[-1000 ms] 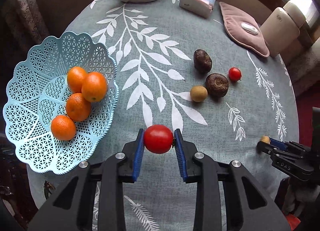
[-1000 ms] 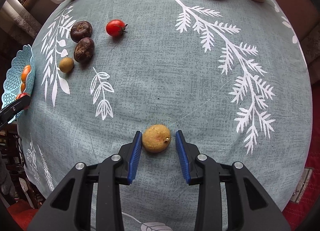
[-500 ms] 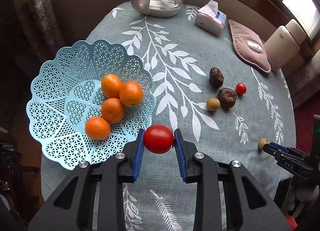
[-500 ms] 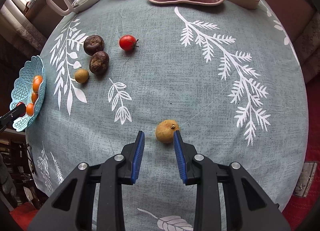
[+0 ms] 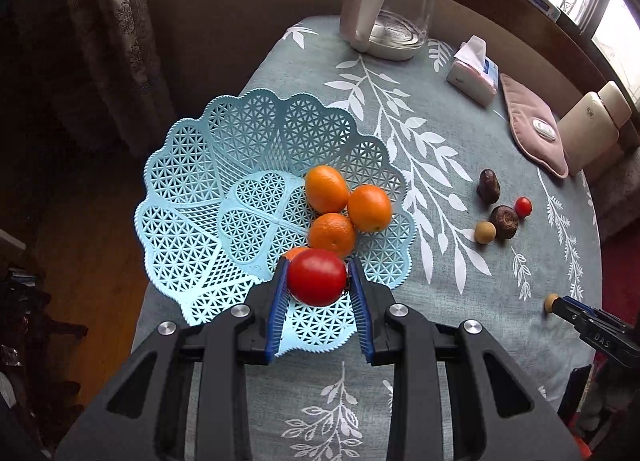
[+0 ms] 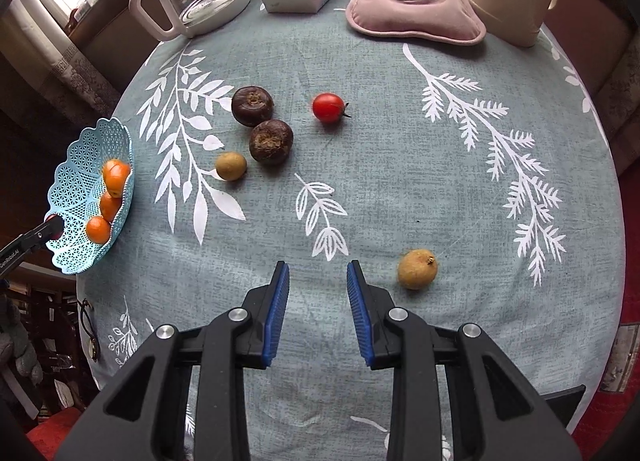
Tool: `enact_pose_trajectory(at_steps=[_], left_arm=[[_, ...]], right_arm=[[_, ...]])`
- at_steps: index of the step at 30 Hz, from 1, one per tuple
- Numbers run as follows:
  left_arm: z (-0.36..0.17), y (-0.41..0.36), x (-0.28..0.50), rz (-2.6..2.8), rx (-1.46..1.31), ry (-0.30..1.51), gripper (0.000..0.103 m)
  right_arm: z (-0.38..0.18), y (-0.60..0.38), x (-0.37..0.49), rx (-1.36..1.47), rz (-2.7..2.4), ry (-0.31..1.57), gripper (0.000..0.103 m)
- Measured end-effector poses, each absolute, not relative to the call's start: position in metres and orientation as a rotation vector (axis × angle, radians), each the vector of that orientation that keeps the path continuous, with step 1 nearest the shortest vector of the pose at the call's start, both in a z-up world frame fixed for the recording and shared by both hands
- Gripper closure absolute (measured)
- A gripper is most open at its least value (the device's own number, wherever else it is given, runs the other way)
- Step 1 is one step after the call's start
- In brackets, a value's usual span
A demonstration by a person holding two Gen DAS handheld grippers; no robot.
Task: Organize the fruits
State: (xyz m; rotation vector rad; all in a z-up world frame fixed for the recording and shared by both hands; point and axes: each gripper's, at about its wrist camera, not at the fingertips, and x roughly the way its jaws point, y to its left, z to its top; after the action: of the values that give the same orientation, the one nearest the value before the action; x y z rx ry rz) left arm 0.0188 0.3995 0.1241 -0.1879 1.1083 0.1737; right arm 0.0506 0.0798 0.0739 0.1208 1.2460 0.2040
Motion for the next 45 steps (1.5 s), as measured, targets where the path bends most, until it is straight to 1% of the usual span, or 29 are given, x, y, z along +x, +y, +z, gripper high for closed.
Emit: enact_pose_trajectory(at_steps=[5,7,10,17,18,22,23,30,34,35,36,37,39,40,44,45], left_arm=[[0.125,0.419,0.019,0.189,-0.195,1.108,0.072],[0.123,0.429,0.02,0.194,-0.217,1.114,0.069],[0.123,0.441,0.02,0.197,-0.225,1.109,0.066],[0.126,0.461,0.023,0.183,-0.231,1.096,0.065],[0.126,0.463,0.024,0.18,-0.231,1.096,0.064],[0.128,0.469,0.024,0.17,-0.219,1.084,0.05],[0.128,0.47,0.025,0.166,-0.216,1.081,0.048],[0.13,0.48,0.023,0.152,-0.22,1.083,0.047],[0.128,0.489,0.02,0.156,-0.225,1.091,0.047],[0.127,0.491,0.02,0.158,-0.227,1.092,0.046],[0.126,0.494,0.02,0.163,-0.228,1.092,0.041],[0.125,0.495,0.019,0.171,-0.23,1.093,0.033],[0.122,0.498,0.021,0.18,-0.241,1.1,0.029],[0.121,0.498,0.022,0.178,-0.245,1.105,0.029],[0.119,0.491,0.03,0.155,-0.237,1.109,0.029],[0.12,0.488,0.032,0.156,-0.228,1.106,0.026]], right_arm=[[0.081,0.099,0.051,0.123,0.214,1.228,0.073],[0.083,0.105,0.05,0.123,0.217,1.222,0.073],[0.086,0.117,0.051,0.121,0.222,1.211,0.073],[0.092,0.143,0.053,0.114,0.233,1.193,0.073],[0.093,0.146,0.053,0.113,0.236,1.192,0.073],[0.098,0.161,0.054,0.108,0.253,1.186,0.073],[0.099,0.165,0.055,0.112,0.261,1.187,0.073],[0.105,0.201,0.058,0.085,0.32,1.177,0.073],[0.092,0.202,0.058,0.082,0.274,1.201,0.071],[0.087,0.198,0.058,0.096,0.253,1.216,0.071],[0.082,0.192,0.059,0.108,0.226,1.227,0.071],[0.079,0.185,0.058,0.113,0.192,1.233,0.07],[0.073,0.168,0.056,0.128,0.117,1.23,0.057],[0.072,0.157,0.055,0.136,0.075,1.227,0.056],[0.063,0.113,0.047,0.149,-0.096,1.234,0.055],[0.06,0.102,0.045,0.148,-0.133,1.236,0.055]])
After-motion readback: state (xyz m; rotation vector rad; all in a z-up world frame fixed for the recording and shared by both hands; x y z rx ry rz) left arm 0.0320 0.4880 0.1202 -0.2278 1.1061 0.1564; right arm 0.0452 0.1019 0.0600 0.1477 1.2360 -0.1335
